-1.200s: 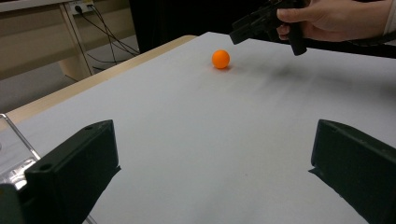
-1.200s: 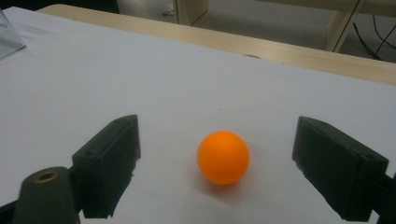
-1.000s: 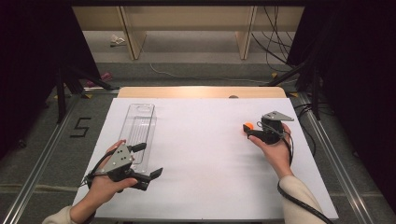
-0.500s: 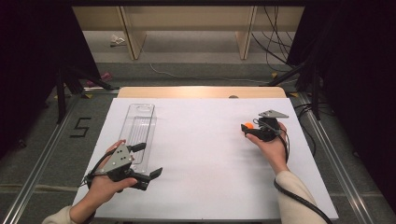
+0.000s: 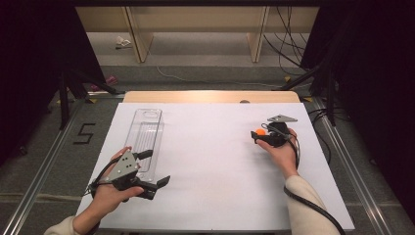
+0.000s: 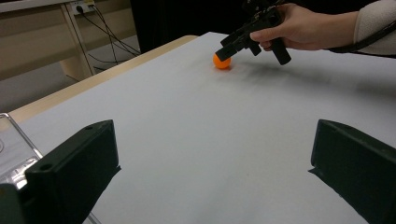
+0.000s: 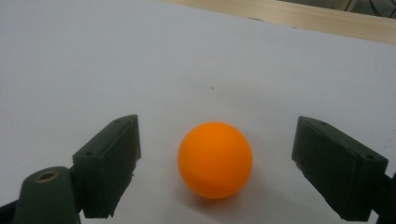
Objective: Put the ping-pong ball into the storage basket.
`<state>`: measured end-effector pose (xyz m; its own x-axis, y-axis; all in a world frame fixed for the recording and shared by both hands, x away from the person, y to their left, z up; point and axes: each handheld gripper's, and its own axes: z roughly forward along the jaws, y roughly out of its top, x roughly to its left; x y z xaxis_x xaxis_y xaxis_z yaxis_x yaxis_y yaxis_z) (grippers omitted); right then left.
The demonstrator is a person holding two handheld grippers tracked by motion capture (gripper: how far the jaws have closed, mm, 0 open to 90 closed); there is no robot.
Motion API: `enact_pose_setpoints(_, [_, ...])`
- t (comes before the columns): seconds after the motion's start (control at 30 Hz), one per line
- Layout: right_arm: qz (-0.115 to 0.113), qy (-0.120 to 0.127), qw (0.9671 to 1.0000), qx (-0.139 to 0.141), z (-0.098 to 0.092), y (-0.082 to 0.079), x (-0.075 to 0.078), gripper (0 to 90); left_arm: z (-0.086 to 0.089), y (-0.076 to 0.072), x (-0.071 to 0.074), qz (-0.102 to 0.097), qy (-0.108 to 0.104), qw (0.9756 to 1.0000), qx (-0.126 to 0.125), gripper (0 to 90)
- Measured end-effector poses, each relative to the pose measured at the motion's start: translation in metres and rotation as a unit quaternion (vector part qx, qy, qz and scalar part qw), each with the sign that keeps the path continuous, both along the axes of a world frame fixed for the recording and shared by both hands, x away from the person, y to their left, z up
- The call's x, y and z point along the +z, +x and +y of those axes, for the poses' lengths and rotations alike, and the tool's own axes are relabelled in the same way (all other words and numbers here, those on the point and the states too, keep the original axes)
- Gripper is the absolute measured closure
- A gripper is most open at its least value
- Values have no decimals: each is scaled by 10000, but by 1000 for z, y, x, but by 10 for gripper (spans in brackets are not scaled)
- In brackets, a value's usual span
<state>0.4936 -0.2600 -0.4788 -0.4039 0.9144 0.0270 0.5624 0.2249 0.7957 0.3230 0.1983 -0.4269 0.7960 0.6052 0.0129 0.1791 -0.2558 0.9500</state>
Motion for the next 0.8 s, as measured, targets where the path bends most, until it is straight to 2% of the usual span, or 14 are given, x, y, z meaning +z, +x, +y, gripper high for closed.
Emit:
enact_pose_setpoints(0.43, [142,-110,9998,41,4,5,-3,279,0,0,0,-1,-5,10000,5,3])
enact_pose_setpoints(0.8, [259,-239,9994,46,9,9,-6,416,1,0,0,-3,-9,10000,7,3])
